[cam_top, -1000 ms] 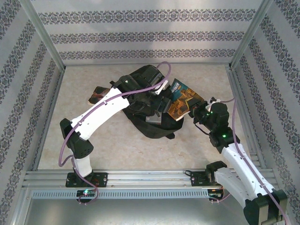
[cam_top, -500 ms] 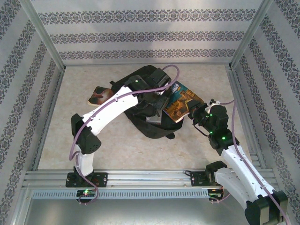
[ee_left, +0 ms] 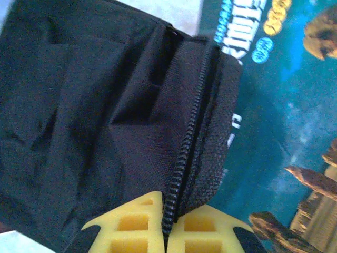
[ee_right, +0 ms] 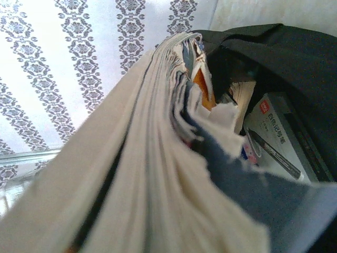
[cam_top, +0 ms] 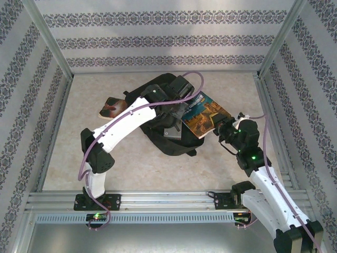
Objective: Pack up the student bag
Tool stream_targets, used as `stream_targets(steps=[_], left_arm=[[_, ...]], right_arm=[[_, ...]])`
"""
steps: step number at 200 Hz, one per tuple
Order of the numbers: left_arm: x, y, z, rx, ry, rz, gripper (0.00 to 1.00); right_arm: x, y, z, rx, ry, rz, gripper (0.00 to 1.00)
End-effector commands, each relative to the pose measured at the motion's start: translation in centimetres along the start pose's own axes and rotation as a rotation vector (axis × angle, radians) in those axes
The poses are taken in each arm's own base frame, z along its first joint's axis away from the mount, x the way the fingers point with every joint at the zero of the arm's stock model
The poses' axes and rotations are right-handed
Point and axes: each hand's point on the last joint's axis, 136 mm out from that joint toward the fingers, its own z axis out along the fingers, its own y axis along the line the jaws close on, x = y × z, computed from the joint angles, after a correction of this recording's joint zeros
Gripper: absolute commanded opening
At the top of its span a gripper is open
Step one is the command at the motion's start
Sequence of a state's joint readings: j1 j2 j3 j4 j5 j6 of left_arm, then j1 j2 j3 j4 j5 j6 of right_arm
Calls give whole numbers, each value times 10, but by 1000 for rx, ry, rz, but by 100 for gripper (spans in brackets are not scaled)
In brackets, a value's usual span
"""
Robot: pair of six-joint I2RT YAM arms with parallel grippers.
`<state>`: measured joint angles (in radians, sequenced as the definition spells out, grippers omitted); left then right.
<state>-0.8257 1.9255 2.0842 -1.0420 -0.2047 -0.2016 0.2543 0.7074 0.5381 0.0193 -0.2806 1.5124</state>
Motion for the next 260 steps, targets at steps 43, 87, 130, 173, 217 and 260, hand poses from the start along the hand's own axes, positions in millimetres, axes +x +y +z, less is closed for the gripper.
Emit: stream_targets(steps=[43, 87, 130, 173, 217, 260], left_arm=[[-76, 56, -79, -199, -376, -61, 0], [-88, 61, -79, -165, -397, -94, 0], [-90, 48, -70, -94, -386, -97, 0], [-87, 42, -68, -63, -376, -88, 0], [-83, 41, -70, -51, -370, -78, 0], [-77, 39, -72, -30, -358, -76, 0]], right_arm=[[24, -13, -17, -8, 122, 22, 0], [30, -19, -13, -23, 180, 38, 0], [50, -8, 9, -46, 326, 25, 0], [50, 7, 25, -82, 341, -38, 0], [40, 22, 45, -96, 325, -82, 0], [25, 18, 71, -61, 278, -105, 0]])
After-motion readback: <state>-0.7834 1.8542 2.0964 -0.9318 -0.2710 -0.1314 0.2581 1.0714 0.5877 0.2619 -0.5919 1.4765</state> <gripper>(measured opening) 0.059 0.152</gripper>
